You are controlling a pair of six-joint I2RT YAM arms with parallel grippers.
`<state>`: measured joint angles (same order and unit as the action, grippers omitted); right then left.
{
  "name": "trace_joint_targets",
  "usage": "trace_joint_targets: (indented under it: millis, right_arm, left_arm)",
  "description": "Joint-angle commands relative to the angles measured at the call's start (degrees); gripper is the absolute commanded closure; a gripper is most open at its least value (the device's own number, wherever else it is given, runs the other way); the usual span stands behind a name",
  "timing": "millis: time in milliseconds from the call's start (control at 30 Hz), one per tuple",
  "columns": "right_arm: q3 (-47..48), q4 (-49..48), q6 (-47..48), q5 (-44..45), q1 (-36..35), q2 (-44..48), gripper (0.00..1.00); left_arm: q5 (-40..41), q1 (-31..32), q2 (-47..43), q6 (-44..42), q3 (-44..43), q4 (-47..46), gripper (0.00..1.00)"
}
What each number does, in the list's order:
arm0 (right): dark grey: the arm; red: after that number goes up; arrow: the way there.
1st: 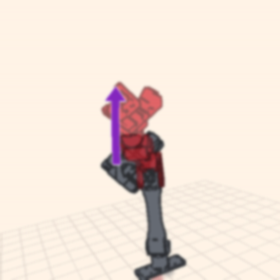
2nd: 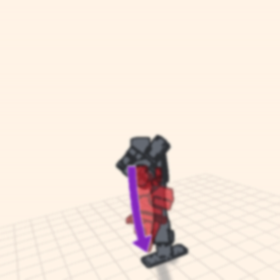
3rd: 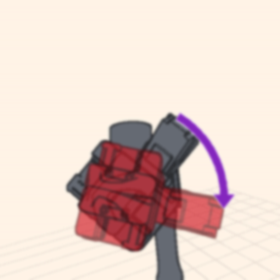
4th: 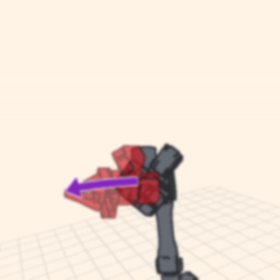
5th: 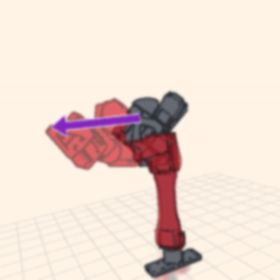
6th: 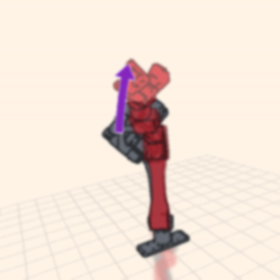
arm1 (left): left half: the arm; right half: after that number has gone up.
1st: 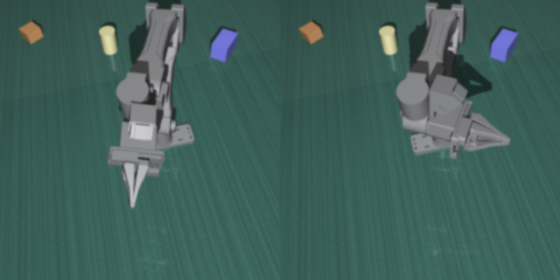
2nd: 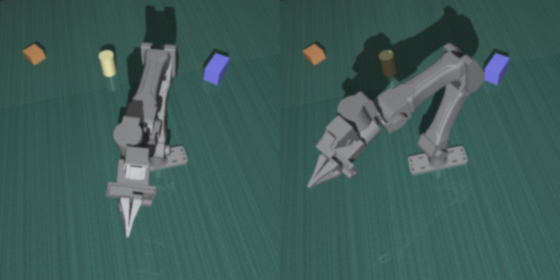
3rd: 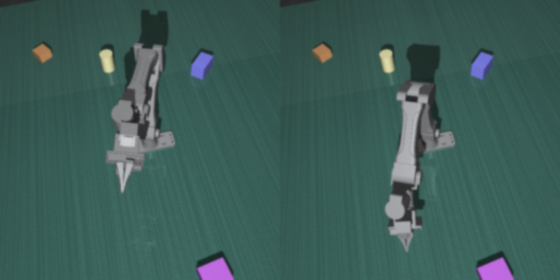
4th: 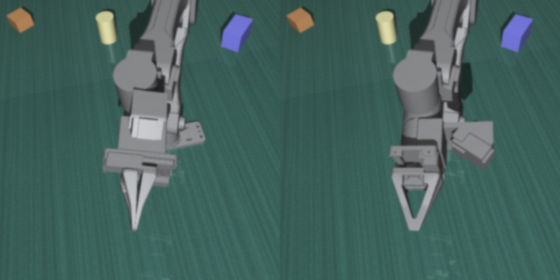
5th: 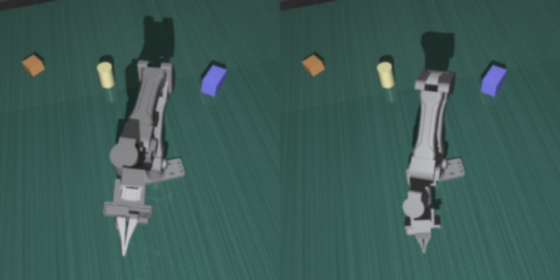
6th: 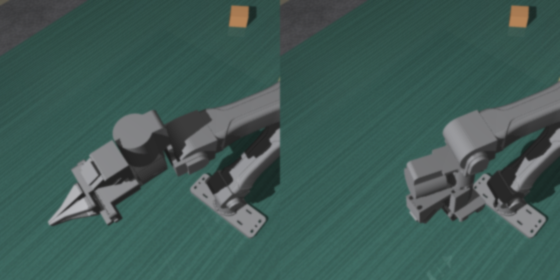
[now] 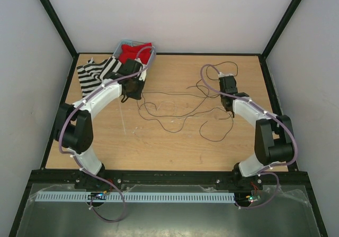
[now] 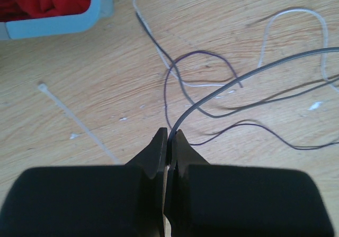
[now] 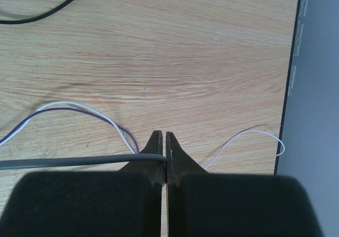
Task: Zip-tie the wires
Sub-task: Straighten the cable at the center of the board.
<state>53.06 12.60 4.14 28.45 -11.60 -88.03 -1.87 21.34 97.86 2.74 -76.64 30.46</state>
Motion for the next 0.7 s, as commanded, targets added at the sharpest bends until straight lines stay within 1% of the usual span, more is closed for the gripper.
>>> trace_joint_targets:
  millis: [0,100,200,433,600,667]
  right_arm:
    - [2.0,2.0,0.0,-0.9,0.3,-2.2,1.00]
    - [2.4,2.0,-0.5,-2.4,0.2,-3.5,1.00]
    - [2.4,1.9,-0.9,-2.7,0.3,-4.7,1.00]
    - [2.3,2.0,-1.1,-4.1,0.3,-6.7,0.88]
    - [2.5,2.0,-1.6,-5.7,0.3,-9.3,0.80]
    - [2.4,2.1,-1.8,-6.8,0.3,-9.8,0.74]
  left_arm:
    - [10.0,1.4,3.2,-4.7,-3.2,5.6,1.00]
    - [12.9,2.3,5.0,-5.7,-4.2,6.6,1.00]
    - [13.3,2.6,6.2,-6.0,-4.6,6.8,1.00]
    - [10.6,2.9,9.9,-6.0,-5.4,6.7,1.00]
    - [11.3,4.8,12.1,-6.9,-6.7,6.6,1.00]
    - [12.2,5.6,12.9,-7.2,-7.0,6.6,1.00]
